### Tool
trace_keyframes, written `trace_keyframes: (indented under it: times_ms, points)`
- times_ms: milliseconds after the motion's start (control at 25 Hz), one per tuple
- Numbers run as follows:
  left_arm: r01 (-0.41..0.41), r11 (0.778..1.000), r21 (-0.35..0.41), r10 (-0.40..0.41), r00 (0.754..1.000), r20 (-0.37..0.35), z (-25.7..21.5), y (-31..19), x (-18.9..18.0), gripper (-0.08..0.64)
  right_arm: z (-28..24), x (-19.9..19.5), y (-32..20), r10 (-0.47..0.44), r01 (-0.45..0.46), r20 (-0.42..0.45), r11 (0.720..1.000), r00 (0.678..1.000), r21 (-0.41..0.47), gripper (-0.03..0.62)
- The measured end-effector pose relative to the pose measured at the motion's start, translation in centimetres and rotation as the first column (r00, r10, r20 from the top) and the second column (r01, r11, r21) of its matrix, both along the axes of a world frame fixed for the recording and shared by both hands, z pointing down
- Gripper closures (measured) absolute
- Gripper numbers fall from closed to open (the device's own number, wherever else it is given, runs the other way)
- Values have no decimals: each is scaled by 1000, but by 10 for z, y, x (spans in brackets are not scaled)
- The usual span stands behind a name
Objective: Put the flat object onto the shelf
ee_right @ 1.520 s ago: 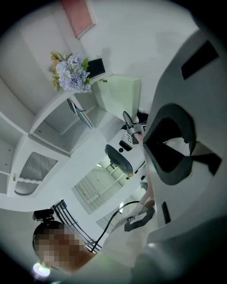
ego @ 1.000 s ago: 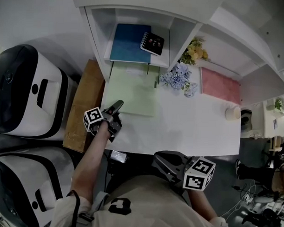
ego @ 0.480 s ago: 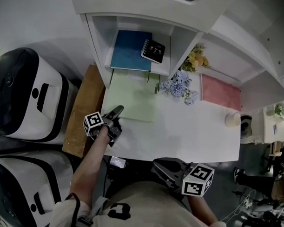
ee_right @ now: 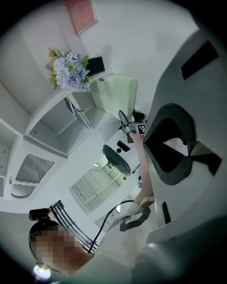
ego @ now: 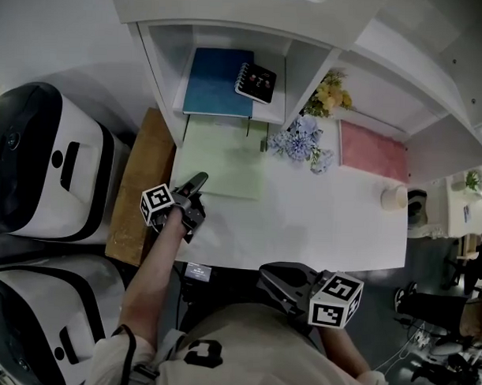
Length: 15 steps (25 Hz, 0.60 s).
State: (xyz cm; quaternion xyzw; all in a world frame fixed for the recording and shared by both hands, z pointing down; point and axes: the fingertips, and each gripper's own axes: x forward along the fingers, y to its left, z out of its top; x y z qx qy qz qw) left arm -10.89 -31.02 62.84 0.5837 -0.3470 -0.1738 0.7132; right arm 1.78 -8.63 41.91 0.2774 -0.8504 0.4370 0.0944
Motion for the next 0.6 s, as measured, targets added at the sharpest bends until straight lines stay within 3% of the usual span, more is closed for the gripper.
trace_keyframes:
  times_ms: [600]
  points:
    - [6,1000,5,-6,1000,5,-1,-20,3,225,3,2,-7,0,0,-6,1000,1000,-9,571]
